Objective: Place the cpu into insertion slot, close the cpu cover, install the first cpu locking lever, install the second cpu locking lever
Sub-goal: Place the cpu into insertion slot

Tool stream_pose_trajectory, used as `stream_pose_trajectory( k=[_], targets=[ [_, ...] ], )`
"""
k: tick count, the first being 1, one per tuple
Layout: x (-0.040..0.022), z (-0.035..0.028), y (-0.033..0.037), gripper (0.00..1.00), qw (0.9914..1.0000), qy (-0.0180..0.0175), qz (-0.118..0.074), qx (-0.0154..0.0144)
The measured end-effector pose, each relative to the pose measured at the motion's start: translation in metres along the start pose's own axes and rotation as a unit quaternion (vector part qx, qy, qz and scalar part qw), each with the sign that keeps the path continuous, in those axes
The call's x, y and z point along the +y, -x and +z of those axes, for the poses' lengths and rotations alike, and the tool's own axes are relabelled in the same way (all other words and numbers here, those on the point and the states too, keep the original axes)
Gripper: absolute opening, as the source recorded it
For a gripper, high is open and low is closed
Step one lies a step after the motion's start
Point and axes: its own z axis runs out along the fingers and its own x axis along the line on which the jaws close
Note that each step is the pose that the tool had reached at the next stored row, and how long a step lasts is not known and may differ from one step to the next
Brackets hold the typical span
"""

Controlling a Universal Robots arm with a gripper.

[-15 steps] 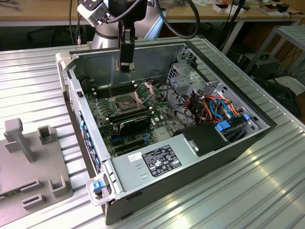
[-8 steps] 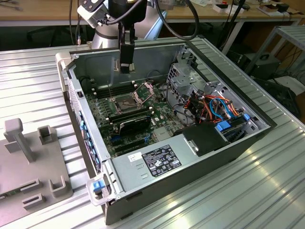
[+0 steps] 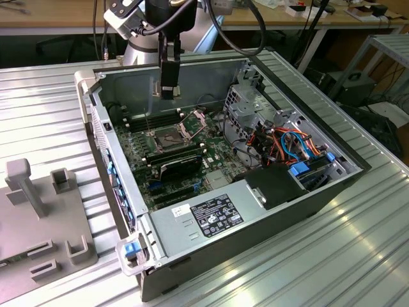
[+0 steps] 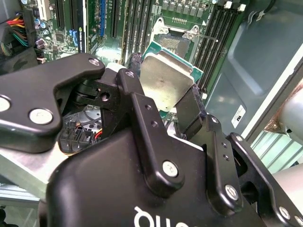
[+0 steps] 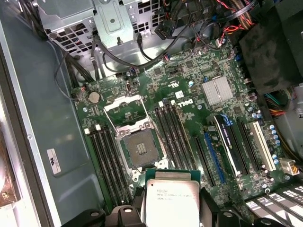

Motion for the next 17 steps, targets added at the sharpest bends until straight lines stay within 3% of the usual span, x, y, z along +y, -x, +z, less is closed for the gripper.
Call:
stream_pose_trajectory(
  k=[17],
  targets=[
    [0.0000,0.0001,0.0000,0.55,0.99999,0.0001,-0.003,0.0001]
  ],
)
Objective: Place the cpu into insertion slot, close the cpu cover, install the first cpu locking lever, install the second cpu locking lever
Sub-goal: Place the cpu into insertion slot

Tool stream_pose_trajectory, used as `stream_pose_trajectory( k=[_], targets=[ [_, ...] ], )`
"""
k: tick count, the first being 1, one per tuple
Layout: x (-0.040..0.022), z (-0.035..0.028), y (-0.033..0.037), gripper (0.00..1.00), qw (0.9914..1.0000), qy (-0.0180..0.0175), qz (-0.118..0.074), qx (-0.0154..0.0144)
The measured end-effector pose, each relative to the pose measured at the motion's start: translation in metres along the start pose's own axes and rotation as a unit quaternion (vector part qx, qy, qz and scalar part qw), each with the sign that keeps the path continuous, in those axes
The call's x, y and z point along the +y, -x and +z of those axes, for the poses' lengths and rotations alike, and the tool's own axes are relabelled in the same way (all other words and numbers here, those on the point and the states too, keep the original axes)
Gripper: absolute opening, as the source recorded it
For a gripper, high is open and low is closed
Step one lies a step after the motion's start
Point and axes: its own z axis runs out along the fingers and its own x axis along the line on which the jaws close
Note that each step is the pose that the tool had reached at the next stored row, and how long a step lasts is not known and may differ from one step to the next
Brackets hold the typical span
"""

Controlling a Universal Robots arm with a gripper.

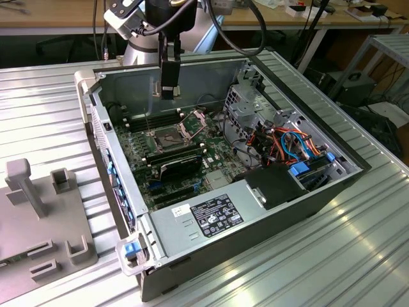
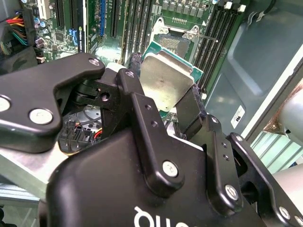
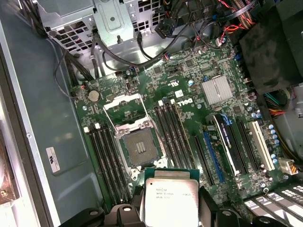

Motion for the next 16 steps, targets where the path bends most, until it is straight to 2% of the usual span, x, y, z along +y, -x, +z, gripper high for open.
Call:
stream_pose_trajectory(
  k=[1,2,4,6,8,16],
  targets=[
    [0.0000,0.0001,0.0002,0.55,0.99999,0.0002,-0.004,0.0003],
    [0.0001,0.0003,0.0003,0.55,0.99983,0.0004,-0.018,0.0008],
    [0.0001,0.0018,0.0002,0.55,0.99855,0.0013,-0.054,0.0026],
    [0.0003,0.0027,0.0001,0.55,0.99758,0.0016,-0.069,0.0031],
    [0.0020,0.0036,-0.0005,0.55,0.99724,0.0018,-0.074,0.0034],
    [0.0066,0.0068,-0.0023,0.55,0.99711,0.0018,-0.076,0.0034]
  ],
)
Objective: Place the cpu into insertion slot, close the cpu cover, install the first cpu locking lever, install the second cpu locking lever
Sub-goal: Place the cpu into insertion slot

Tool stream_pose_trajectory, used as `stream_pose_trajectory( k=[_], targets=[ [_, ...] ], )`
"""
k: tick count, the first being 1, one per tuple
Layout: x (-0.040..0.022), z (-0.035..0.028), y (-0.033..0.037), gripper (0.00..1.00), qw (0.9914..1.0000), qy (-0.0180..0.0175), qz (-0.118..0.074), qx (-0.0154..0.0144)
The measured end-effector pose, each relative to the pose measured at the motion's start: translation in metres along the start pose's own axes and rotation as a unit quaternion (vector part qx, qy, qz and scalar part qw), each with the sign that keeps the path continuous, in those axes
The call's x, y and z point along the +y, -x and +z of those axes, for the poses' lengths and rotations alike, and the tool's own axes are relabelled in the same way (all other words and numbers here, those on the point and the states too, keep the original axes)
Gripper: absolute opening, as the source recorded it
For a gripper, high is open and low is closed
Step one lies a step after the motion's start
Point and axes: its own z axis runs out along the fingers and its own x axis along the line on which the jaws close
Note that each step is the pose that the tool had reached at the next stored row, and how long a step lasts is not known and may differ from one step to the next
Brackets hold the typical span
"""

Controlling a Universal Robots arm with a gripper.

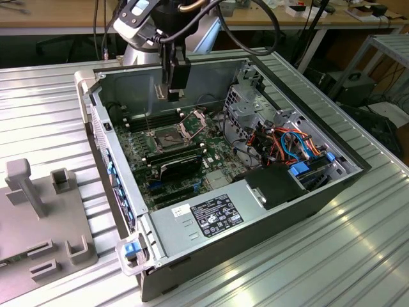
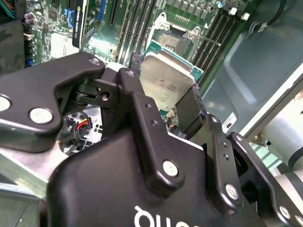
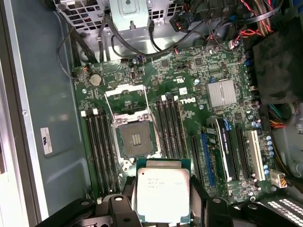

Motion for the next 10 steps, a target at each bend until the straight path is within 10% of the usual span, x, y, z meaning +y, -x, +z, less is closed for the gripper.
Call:
stream_pose_trajectory(
  k=[6,10],
  targets=[
    [0.0004,0.0021,-0.0002,0.55,0.99852,0.0013,-0.054,0.0025],
    [0.0024,0.0030,-0.0006,0.55,0.99835,0.0014,-0.057,0.0026]
  ],
)
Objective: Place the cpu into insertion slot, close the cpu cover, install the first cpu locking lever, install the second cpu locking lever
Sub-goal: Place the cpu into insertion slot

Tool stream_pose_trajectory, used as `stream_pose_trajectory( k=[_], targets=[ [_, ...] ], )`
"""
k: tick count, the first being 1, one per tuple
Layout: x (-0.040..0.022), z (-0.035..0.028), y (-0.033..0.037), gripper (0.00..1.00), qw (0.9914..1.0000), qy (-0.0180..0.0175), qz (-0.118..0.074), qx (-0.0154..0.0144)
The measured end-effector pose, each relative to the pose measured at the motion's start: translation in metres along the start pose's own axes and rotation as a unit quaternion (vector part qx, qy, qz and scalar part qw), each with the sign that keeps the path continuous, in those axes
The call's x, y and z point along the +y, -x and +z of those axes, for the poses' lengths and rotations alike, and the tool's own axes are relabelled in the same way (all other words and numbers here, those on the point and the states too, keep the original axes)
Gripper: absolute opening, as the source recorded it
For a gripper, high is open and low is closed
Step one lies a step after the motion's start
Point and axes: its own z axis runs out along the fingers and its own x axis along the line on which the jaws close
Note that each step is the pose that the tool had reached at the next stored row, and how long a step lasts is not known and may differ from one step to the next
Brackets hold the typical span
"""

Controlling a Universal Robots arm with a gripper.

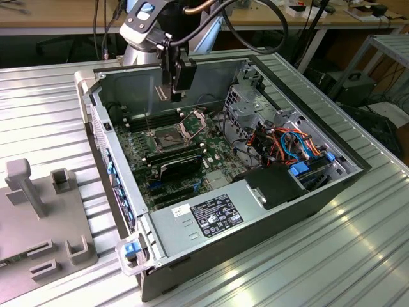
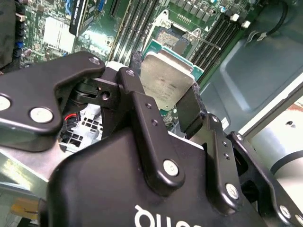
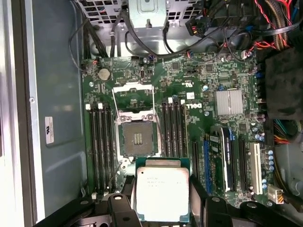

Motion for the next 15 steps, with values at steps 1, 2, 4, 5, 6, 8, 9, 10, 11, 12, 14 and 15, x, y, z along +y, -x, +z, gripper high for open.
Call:
stream_pose_trajectory(
  k=[1,2,4,5,6,8,9,10,11,12,14,15],
  targets=[
    [0.0003,0.0004,0.0000,0.55,1.00000,0.0000,0.000,0.0000],
    [0.0007,0.0010,-0.0001,0.55,1.00000,0.0000,0.000,0.0000],
    [0.0010,0.0021,-0.0002,0.55,1.00000,0.0000,-0.001,0.0000],
    [0.0010,0.0025,-0.0002,0.55,1.00000,-0.0001,-0.001,-0.0001],
    [0.0010,0.0030,-0.0002,0.55,1.00000,0.0000,-0.001,0.0000],
    [0.0012,0.0051,-0.0002,0.55,1.00000,0.0000,-0.002,0.0001],
    [0.0016,0.0074,-0.0005,0.55,0.99999,0.0001,-0.004,0.0002],
    [0.0019,0.0091,-0.0009,0.55,0.99998,0.0001,-0.006,0.0002],
    [0.0036,0.0128,-0.0026,0.55,0.99995,0.0002,-0.010,0.0004],
    [0.0048,0.0156,-0.0045,0.55,0.99992,0.0002,-0.012,0.0004],
    [0.0050,0.0203,-0.0068,0.55,0.99976,0.0005,-0.022,0.0010],
    [0.0050,0.0222,-0.0069,0.55,0.99955,0.0007,-0.030,0.0014]
  ],
)
